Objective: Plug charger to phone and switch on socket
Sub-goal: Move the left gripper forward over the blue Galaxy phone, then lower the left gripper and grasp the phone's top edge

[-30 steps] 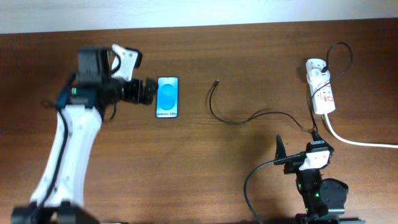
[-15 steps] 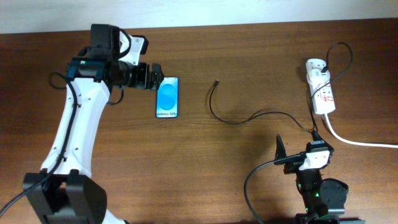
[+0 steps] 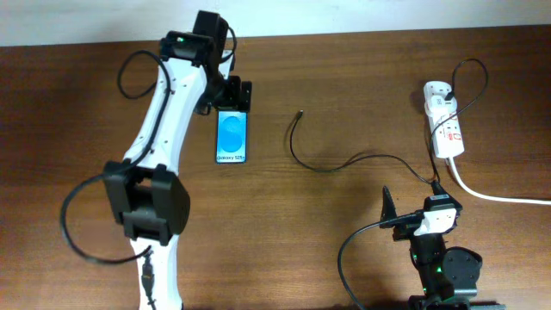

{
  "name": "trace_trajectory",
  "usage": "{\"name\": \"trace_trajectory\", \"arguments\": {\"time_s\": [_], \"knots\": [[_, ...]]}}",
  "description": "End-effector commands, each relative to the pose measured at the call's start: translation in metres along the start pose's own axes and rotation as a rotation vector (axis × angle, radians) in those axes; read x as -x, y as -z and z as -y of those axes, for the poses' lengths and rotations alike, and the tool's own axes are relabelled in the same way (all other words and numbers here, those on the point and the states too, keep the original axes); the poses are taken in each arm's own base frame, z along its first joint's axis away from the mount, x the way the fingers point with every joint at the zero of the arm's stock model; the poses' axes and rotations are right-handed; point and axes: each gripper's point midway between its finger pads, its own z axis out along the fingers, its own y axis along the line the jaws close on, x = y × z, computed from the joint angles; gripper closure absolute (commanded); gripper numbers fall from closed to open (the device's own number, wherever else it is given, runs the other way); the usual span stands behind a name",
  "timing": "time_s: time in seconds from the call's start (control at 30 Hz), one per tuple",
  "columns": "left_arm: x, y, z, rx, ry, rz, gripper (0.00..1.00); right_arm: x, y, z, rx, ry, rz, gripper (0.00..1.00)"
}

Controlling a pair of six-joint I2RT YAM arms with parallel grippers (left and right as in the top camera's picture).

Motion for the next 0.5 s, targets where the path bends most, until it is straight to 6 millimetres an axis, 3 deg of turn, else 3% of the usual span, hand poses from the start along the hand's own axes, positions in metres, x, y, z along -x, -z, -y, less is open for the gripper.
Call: {"name": "trace_trajectory", "arguments": {"time_s": [0.0,0.13,0.23,0.47], "knots": [[-0.009,-0.038,-0.005,0.028,0.075,-0.091,0.01,-0.002,0.000,-0.001,0.003,-0.006,-0.003,0.02],[-0.017,-0.086,-0.005,0.043,0.071,-0.171,0.01,-0.002,0.000,-0.001,0.003,-0.006,-0.003,0.02],[-0.021,-0.104,-0.003,0.065,0.057,-0.194,0.01,-0.002,0.000,-0.001,0.003,-0.006,-0.003,0.02],[-0.021,-0.114,-0.003,0.089,0.045,-0.191,0.01,-0.002,0.000,-0.001,0.003,-0.006,-0.003,0.02]]}}
